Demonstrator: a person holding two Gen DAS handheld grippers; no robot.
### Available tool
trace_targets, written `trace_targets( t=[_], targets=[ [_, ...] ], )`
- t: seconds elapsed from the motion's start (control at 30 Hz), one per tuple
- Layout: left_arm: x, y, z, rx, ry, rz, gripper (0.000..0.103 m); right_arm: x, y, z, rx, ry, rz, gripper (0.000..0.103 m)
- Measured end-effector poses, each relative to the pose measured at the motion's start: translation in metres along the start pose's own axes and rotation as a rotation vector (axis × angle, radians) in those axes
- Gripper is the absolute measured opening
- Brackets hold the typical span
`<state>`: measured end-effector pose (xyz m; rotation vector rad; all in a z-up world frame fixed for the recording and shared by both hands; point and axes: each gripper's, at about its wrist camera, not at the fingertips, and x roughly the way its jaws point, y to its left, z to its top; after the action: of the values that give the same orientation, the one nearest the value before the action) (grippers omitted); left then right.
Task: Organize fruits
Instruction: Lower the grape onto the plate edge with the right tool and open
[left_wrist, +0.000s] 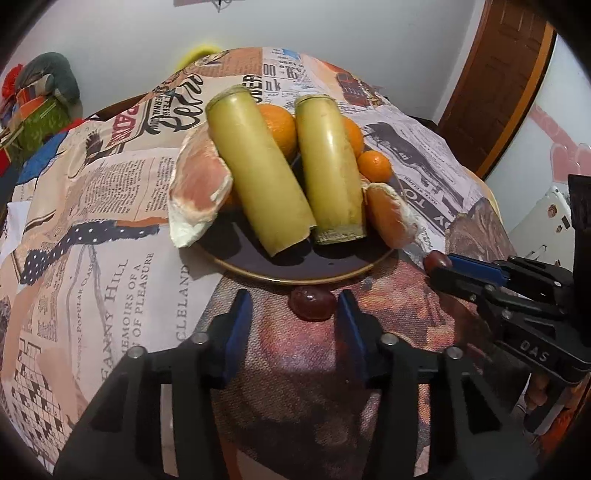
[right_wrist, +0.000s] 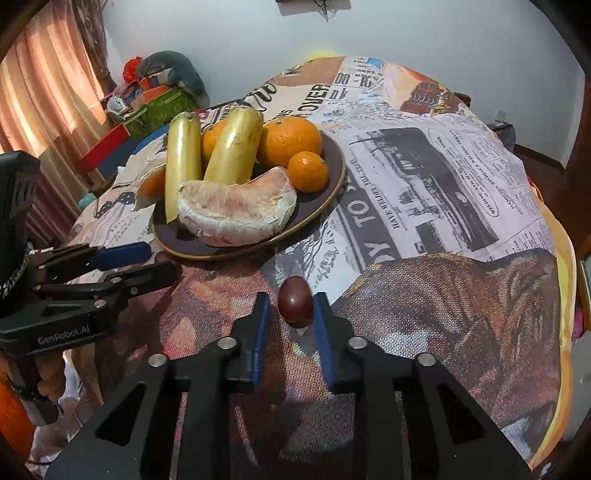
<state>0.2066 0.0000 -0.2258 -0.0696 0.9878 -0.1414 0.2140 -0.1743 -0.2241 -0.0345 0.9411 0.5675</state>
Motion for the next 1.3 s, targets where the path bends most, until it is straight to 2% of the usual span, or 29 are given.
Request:
trace_targets(
  t=[0.03, 0.1, 0.37, 0.83, 1.03, 1.3],
  targets=[
    [0.000, 0.000, 0.000, 0.002, 0.000, -0.006, 0.040, 0.000, -0.001, 0.000, 0.005, -0.002, 0.003, 0.018],
    [0.001, -0.002, 0.001, 0.010, 0.006, -0.033, 0.023, -0.001, -0.002, 0.000, 0.009, -0.004, 0.008, 0.017],
    [-0.006, -0.001, 0.003, 0.022, -0.003, -0.026, 0.022, -0.008, -0.003, 0.001, 0.019, -0.019, 0.016, 0.017],
    [-0.035, 0.027, 0.022, -0.031, -0.103, 0.036, 0.022, -0.022, -0.003, 0.027, 0.013, -0.097, 0.012, 0.017],
    [-0.027, 0.033, 0.027, -0.039, -0.097, 0.040, 0.022, -0.018, -0.002, 0.045, 0.008, -0.124, 0.008, 0.017],
    [-0.016, 0.030, 0.026, -0.029, -0.079, 0.032, 0.022, 0.002, -0.001, 0.057, 0.002, -0.107, 0.003, 0.017]
  ],
)
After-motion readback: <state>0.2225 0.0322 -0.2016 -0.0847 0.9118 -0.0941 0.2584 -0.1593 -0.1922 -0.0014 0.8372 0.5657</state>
